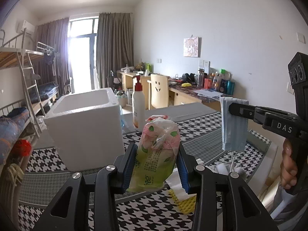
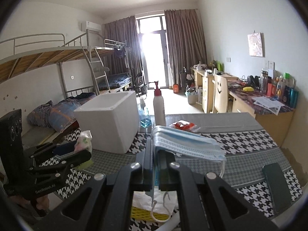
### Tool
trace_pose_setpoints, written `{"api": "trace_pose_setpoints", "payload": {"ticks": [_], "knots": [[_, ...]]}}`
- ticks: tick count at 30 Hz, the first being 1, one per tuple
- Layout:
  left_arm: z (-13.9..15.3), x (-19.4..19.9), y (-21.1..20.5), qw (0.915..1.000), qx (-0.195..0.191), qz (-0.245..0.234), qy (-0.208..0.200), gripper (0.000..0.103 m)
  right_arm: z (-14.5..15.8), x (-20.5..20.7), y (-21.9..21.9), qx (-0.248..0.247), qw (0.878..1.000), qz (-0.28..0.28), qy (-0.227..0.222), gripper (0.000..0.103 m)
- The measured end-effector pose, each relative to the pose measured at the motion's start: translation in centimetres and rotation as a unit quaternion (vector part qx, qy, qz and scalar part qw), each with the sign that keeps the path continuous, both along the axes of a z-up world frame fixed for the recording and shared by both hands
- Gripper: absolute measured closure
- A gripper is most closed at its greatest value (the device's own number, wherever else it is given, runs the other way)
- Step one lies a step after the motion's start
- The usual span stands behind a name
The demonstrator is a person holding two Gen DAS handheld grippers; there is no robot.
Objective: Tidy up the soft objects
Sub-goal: 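Lift the blue mask with the right tool while the left tool holds the bag up, then carry the snack bag and the blue mask over the white foam box with both tools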
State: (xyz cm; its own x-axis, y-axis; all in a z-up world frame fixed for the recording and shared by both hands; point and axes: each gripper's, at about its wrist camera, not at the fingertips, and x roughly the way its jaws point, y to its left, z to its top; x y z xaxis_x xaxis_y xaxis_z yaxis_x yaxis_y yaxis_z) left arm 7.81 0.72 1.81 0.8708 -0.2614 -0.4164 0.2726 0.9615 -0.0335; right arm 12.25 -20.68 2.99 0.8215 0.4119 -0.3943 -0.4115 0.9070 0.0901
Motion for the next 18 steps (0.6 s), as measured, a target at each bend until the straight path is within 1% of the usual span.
{"api": "trace_pose_setpoints", "payload": {"ticks": [10,18], "knots": [[1.5,0.6,0.2,0.9999,0.002,0.010,-0.010,0.060,0.9,0.1,0.5,-0.005,1.000,0.005,-0.021,0.097],[2.0,1.5,0.0,0.9996,0.008,0.025,-0.014,0.060,1.5,0.9,1.5,-0.006,1.000,0.013,-0.019,0.097]]}}
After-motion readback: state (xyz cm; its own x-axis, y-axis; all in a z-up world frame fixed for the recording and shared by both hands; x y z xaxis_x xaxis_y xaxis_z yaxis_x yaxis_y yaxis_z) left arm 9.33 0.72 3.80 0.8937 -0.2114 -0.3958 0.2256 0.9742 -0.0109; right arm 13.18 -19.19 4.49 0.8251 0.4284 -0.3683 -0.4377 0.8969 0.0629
